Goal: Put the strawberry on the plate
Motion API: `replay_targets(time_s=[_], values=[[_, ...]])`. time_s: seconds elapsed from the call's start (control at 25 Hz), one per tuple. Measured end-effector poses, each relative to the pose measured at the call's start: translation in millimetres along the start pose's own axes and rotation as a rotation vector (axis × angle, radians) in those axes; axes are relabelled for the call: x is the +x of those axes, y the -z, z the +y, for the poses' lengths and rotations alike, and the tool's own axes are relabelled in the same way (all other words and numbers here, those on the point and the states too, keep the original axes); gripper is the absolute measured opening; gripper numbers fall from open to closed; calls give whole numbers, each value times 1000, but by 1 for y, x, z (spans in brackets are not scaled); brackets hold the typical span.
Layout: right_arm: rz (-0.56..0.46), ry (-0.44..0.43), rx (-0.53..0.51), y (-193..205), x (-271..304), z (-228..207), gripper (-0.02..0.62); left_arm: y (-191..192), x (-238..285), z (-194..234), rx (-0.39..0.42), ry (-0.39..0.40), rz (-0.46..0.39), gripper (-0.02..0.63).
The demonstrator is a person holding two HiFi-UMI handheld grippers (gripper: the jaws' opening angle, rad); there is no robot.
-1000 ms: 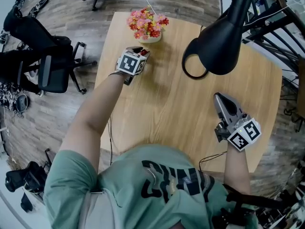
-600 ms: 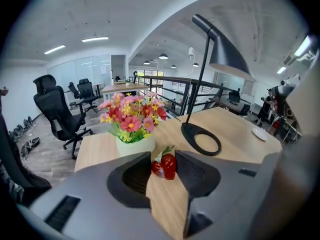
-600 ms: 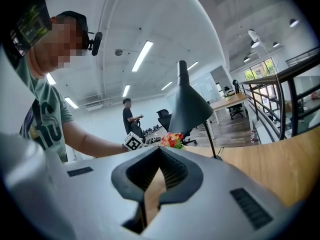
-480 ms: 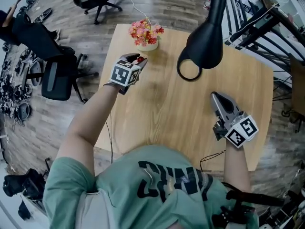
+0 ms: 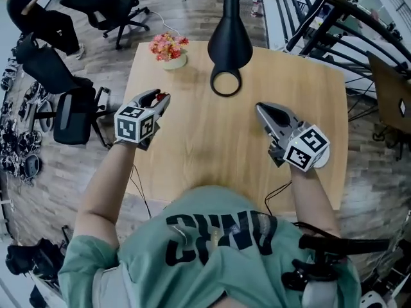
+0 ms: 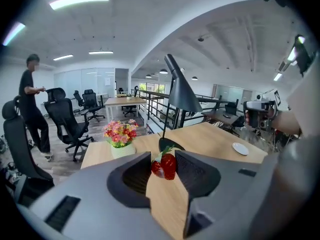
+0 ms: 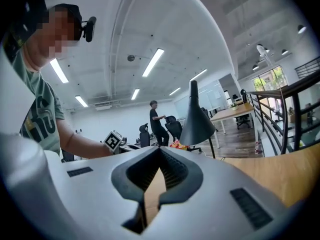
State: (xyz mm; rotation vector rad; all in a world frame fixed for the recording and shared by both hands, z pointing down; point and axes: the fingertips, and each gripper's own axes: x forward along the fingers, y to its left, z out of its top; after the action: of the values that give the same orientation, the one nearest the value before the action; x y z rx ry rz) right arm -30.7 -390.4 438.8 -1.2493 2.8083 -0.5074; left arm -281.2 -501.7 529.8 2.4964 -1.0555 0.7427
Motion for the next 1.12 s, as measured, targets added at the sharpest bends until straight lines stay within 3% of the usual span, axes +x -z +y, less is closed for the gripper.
replay_targets(time_s=[0.12,0.28,0.56,0.76,0.92,1.12], values=[[21,-43,-21,0,-12,11,5,14,-29,-31,-41,-7,-27,153],[35,-39,-45,-8,-28,29,5,35,-60,-63,-72,14,-56,153],[15,71,-57,-16,-55,78,5,53,-116,-86,-56,126,-96,153],[11,157,-65,-13,-72,120,5,91,-148,-104,-70,235,-86,153],[29,189,-60,-7,-77,144,5,125,-166,-100,-101,258,-68,153],[33,199,-90,-17,-89,152,5,136,-173,-103,-140,254,-81,153]])
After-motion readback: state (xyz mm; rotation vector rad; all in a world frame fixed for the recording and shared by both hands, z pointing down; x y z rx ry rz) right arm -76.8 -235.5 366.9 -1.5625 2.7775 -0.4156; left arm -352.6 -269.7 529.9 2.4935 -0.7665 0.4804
